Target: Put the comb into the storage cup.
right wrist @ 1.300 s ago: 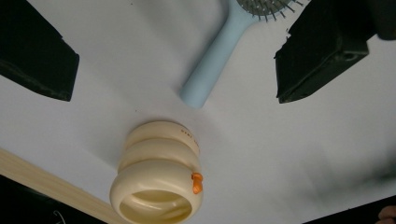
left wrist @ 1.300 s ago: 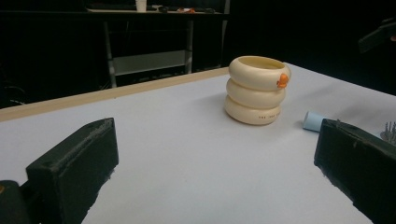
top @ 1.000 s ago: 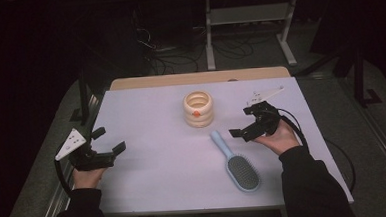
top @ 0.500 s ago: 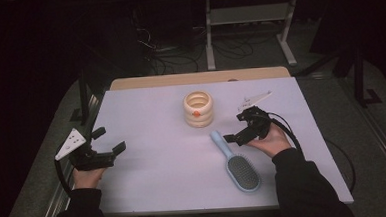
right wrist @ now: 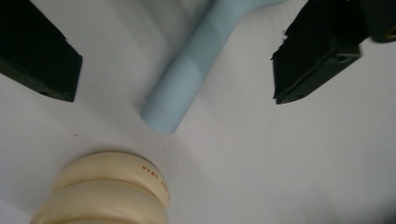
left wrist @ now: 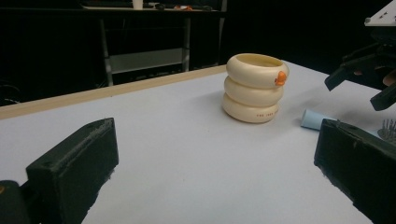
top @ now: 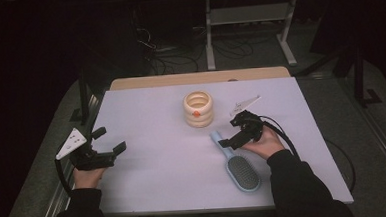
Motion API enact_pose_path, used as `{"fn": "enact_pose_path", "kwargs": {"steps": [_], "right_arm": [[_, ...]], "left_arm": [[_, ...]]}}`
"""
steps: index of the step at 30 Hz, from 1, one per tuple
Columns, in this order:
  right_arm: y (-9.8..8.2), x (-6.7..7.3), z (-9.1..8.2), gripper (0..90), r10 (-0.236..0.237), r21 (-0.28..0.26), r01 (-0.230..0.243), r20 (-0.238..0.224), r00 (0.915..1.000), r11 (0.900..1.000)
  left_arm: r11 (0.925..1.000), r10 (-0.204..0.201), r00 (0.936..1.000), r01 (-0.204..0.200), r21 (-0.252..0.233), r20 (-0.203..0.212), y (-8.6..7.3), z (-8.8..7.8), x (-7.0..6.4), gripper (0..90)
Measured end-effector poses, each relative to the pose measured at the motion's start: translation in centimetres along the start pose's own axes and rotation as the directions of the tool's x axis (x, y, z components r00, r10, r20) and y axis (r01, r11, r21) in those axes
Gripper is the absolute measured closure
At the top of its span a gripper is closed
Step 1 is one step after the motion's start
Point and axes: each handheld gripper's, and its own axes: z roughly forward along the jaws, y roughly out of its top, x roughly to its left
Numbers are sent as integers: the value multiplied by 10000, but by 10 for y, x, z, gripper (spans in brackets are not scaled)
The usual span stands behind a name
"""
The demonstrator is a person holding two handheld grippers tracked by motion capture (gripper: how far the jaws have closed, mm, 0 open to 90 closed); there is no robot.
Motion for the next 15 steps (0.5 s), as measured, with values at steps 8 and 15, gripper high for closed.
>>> {"fn": "enact_pose_path", "kwargs": {"steps": [8, 15], "right_arm": [[1, 2, 6, 165, -335, 107, 339, -380, 9987, 9994], [5, 8, 8, 368, -916, 221, 939, -897, 9918, 9953]], "left_arm": [[10000, 20, 10000, -21, 95, 41, -1, 2, 0, 0], [9999, 58, 10000, -59, 119, 33, -1, 2, 0, 0]]}}
